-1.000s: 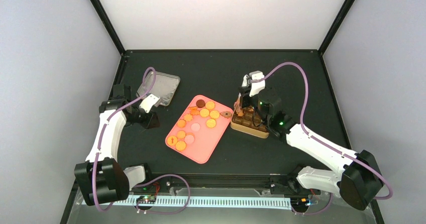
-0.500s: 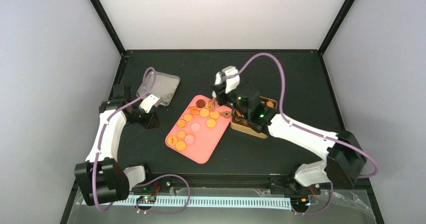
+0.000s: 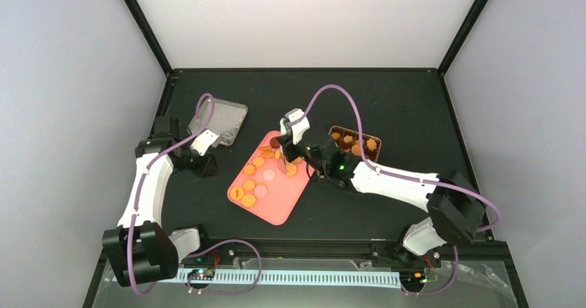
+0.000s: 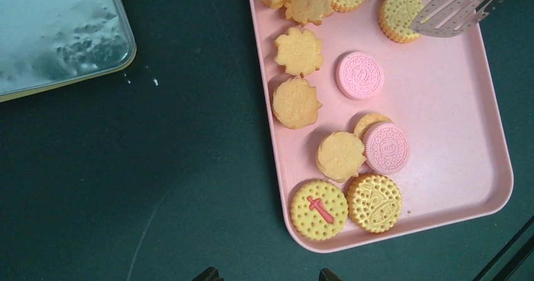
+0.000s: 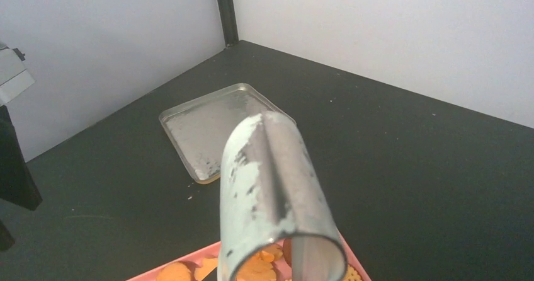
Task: Pack the cookies
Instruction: Pick up the fake cookies from the plate.
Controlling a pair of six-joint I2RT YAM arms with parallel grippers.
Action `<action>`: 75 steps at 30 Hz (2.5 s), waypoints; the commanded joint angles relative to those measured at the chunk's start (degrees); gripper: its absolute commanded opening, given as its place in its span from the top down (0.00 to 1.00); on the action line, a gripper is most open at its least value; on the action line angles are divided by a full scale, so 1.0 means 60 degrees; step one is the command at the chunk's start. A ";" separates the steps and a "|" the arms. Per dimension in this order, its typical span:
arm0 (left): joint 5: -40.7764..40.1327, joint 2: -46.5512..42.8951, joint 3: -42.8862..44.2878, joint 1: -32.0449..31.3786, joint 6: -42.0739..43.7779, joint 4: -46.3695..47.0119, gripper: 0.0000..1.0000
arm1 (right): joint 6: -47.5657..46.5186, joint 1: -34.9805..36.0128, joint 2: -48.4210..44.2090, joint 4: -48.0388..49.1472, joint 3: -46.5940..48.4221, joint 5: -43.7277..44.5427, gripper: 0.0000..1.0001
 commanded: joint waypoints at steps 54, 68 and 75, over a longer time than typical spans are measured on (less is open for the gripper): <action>0.0097 -0.0276 0.0002 0.0785 0.0721 -0.0499 0.59 | -0.0585 -0.0751 0.4118 -0.0711 0.5100 -0.1280 0.97; 0.0105 -0.0278 0.0067 0.0781 0.0777 -0.0533 0.59 | -0.0587 -0.0776 0.4364 -0.0447 0.5190 -0.1832 0.67; 0.0085 -0.0261 0.0043 0.0795 0.0808 -0.0533 0.59 | -0.0633 -0.0778 0.4550 -0.0364 0.4939 -0.1536 0.63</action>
